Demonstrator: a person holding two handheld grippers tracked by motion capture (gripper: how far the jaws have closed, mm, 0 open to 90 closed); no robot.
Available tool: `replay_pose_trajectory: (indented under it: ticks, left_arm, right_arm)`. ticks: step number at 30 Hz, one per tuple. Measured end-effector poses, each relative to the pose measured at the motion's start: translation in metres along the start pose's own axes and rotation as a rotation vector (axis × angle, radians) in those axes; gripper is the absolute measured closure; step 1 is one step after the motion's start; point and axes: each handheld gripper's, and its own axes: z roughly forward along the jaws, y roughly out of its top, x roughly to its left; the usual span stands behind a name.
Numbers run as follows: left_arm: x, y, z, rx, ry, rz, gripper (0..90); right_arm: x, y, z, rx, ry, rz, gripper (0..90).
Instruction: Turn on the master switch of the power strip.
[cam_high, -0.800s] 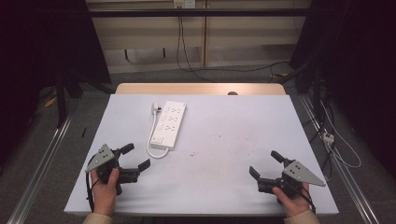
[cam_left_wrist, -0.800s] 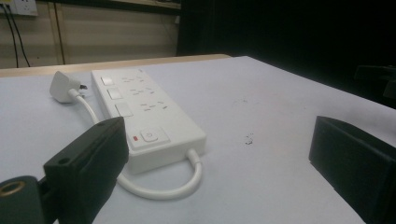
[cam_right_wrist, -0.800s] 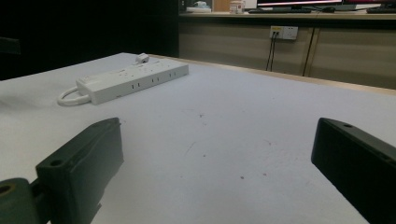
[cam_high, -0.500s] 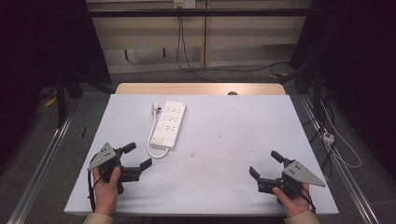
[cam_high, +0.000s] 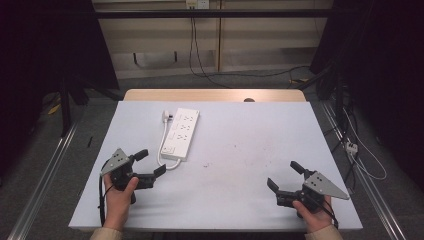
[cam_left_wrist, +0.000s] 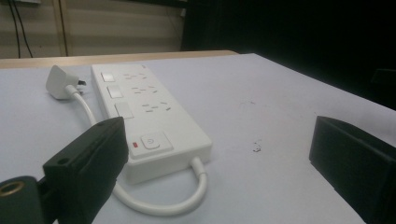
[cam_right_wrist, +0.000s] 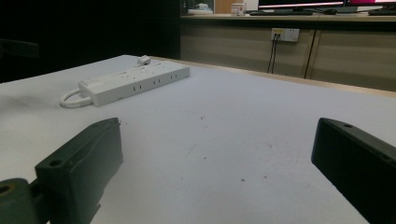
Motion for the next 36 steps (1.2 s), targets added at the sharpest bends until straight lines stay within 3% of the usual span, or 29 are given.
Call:
replay_pose_trajectory:
  ticks: [12,25,36]
  left_arm:
    - [0.002,0.004,0.011,0.01,0.022,-0.012,4.0]
    - [0.007,0.006,0.014,0.028,0.059,0.009,4.4]
    - [0.01,0.01,0.023,0.03,0.059,0.009,5.0]
  right_arm:
    - [0.0,0.0,0.001,-0.003,0.004,0.001,1.8]
    - [0.0,0.001,0.001,-0.003,0.003,-0.003,1.8]
    - [0.0,0.001,0.001,-0.005,0.004,0.001,1.8]
